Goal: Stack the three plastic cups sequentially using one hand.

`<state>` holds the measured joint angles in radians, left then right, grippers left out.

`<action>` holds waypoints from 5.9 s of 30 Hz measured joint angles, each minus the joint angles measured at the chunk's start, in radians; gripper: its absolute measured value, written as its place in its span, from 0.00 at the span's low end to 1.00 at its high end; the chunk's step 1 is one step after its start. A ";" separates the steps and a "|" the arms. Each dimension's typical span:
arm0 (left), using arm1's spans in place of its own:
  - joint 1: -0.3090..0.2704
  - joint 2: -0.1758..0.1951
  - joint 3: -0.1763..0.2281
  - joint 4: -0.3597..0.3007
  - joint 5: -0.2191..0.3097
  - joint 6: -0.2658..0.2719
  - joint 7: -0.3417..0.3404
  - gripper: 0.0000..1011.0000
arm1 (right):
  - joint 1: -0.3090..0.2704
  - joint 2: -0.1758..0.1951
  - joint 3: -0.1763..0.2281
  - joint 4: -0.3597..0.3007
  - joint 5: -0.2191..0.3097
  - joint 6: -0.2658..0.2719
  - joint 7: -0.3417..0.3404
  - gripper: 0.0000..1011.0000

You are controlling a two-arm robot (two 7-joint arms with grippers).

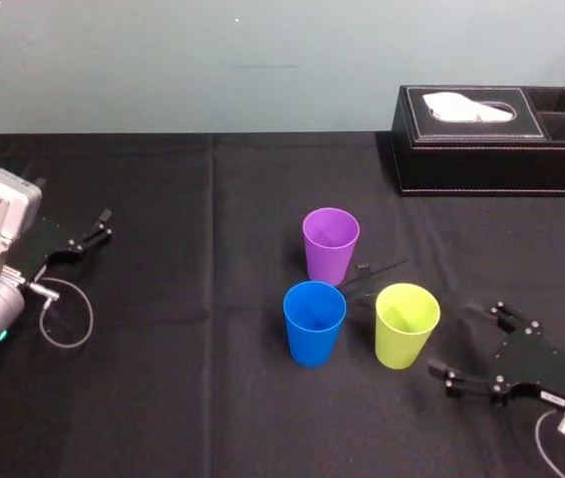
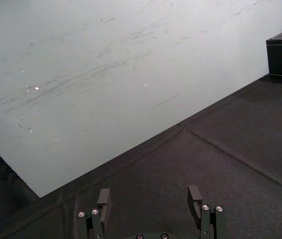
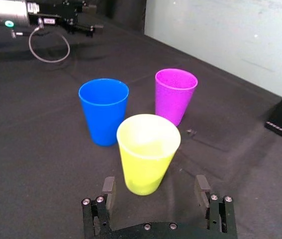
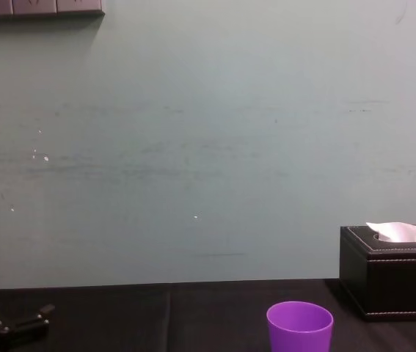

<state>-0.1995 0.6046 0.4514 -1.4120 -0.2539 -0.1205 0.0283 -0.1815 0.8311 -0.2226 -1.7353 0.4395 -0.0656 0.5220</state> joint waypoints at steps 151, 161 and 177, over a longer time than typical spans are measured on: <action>0.000 0.000 0.000 0.000 0.000 0.000 0.000 1.00 | 0.388 -0.212 -0.109 -0.004 -0.080 0.249 -0.066 0.74; 0.000 0.000 0.000 0.000 0.000 0.000 0.000 1.00 | 0.450 -0.255 -0.160 0.069 -0.106 0.231 -0.046 0.74; 0.000 0.000 0.000 0.000 0.000 0.000 0.000 1.00 | 0.505 -0.295 -0.211 0.139 -0.148 0.211 -0.027 0.74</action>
<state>-0.1995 0.6047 0.4514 -1.4120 -0.2539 -0.1206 0.0283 0.3235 0.5363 -0.4337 -1.5965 0.2911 0.1454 0.4950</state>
